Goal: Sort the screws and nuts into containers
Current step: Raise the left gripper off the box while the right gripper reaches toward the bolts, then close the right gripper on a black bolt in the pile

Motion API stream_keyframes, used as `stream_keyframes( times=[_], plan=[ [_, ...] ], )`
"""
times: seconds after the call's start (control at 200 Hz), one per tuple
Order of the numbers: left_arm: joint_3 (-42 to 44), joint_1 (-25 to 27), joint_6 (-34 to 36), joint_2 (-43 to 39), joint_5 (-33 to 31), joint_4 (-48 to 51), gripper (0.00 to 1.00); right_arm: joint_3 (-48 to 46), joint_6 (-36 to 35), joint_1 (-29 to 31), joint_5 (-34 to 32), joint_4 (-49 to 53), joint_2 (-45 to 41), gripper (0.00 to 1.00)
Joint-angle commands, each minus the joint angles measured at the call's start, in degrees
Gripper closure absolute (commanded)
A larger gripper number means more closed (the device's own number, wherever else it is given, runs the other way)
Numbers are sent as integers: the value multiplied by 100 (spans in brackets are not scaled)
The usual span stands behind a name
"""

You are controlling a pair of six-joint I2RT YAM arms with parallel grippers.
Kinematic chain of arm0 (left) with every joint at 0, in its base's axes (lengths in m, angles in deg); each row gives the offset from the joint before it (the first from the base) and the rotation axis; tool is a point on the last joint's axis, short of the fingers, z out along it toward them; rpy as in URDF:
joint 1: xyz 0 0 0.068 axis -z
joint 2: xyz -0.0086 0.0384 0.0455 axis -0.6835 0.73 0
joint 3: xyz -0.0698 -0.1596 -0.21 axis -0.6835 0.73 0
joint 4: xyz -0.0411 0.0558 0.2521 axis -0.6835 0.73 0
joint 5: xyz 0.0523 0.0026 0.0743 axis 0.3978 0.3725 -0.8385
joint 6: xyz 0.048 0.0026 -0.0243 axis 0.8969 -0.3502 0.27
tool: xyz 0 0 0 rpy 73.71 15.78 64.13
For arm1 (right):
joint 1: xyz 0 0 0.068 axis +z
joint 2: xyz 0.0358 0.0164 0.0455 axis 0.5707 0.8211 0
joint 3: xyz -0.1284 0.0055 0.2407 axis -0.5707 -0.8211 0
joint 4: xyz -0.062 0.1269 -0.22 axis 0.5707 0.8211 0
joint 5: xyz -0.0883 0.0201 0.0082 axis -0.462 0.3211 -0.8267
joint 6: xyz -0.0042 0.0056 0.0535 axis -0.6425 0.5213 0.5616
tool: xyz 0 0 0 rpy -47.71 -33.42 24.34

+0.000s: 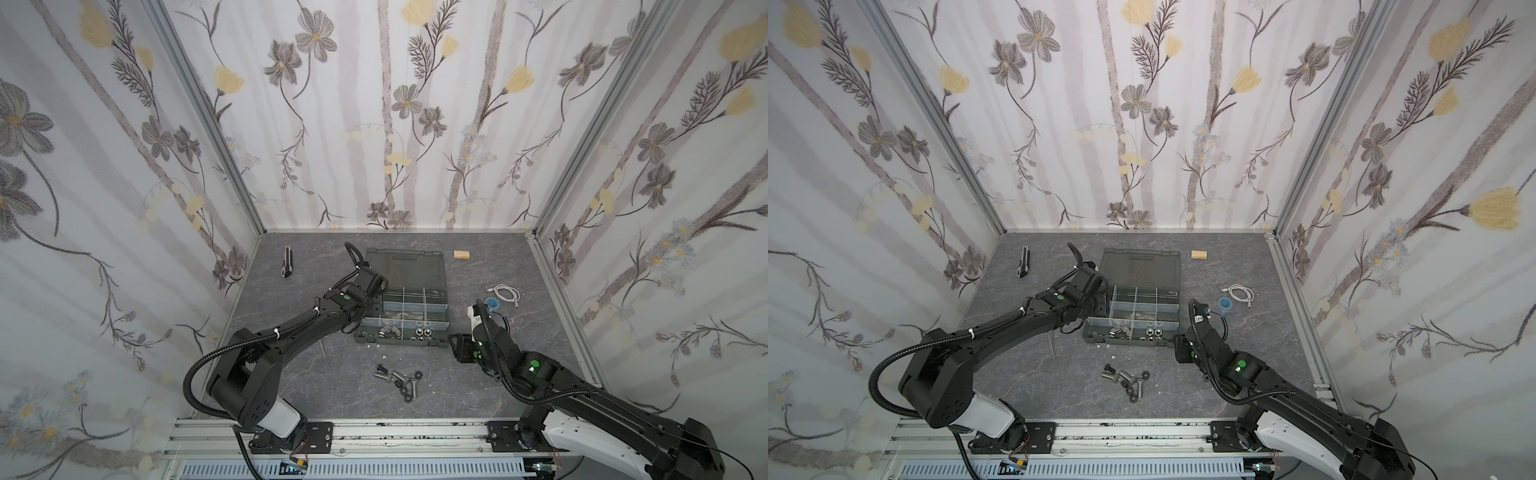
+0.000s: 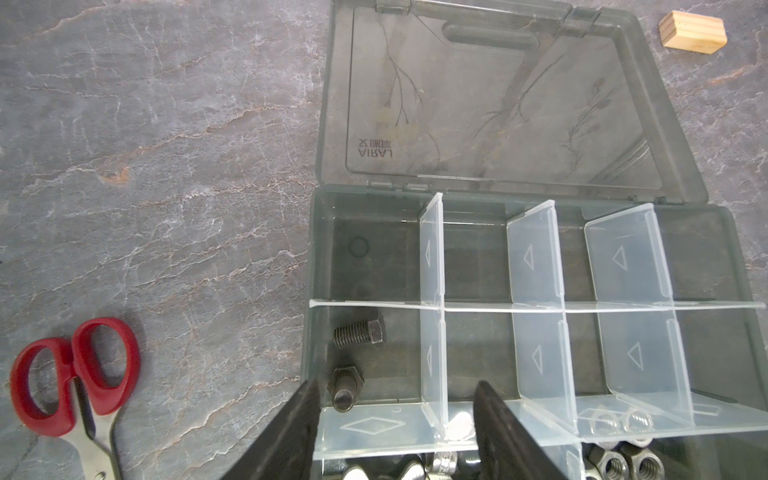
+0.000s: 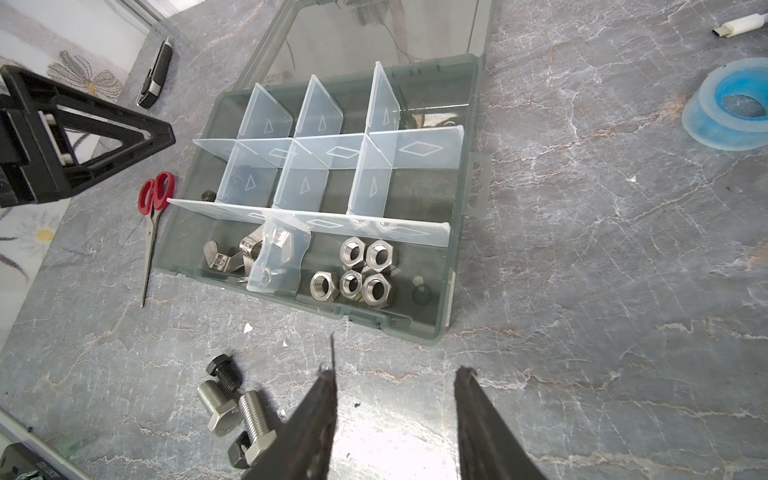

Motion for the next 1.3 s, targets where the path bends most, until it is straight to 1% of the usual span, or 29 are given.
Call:
stream_keyframes(
  times=[0.0,0.15,0.38,0.56,0.789,0.914,1.024,1.244,1.294],
  plan=[
    [50,-2,-84,-104,-39,-100,38,106,-38,0,-34,-129,108,53],
    [165,-5,-124,-231,-51,-117,38,164,-80,2,58,-176,270,54],
    [352,-2,-266,-438,-94,-160,38,131,-72,1,67,-254,300,54],
    [401,-3,-300,-565,-106,-174,38,324,-227,2,76,-226,486,54],
    [544,-7,-435,-791,-108,-204,38,435,-398,1,239,-339,683,54],
    [667,-4,-495,-968,-181,-213,37,760,-751,1,358,-170,991,54],
    [816,-6,-587,-1139,-192,-222,37,959,-910,2,519,-146,1326,55],
    [1218,-17,-750,-1525,-323,-241,36,1207,-980,343,700,-405,1897,56],
    [1289,-17,-757,-1729,-325,-240,36,1290,-1019,463,672,-420,2059,56]
  ],
)
